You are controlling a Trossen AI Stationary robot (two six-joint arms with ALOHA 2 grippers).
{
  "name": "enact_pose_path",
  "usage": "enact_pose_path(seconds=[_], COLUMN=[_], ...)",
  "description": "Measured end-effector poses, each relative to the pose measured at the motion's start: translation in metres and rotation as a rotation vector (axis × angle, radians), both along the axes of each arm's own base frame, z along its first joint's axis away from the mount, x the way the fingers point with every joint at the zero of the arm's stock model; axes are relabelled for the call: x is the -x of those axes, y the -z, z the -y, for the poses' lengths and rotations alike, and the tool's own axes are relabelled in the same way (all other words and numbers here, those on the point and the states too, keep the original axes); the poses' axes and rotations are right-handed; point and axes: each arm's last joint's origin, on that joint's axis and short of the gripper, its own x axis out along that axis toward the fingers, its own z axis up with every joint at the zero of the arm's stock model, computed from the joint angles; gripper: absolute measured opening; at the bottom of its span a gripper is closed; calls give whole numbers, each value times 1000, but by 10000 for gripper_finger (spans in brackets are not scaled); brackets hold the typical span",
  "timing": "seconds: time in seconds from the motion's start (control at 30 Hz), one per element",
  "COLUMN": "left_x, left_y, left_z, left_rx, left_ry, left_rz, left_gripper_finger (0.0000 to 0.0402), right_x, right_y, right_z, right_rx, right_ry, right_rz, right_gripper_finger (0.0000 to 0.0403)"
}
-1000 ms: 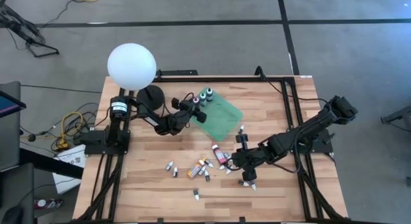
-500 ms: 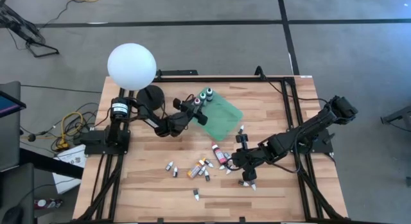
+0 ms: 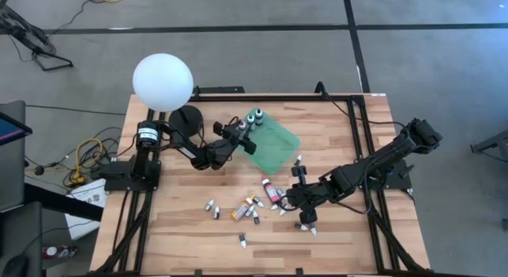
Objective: Pick & Place food coloring
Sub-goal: Put the large red food coloring bottle into the green bin, then put the large pink food coloring bottle into the green bin
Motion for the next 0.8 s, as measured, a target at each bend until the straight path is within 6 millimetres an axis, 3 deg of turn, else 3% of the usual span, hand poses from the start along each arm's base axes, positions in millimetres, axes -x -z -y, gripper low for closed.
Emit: enact_pose_path(seconds=[0.37,0.8], left_x=[0,-1], left_y=[-3,-27], left_z=[7,27], left_rx=[-20,-149], left_ry=[-20,-9], left_rz=[4,54], left_gripper_finger=[216,216], right_x=[0,0], right_y=[0,0], right_z=[0,0], right_rx=[0,-10], right_ry=[0,14], right_rz=[0,1], right_gripper_finger=[0,0])
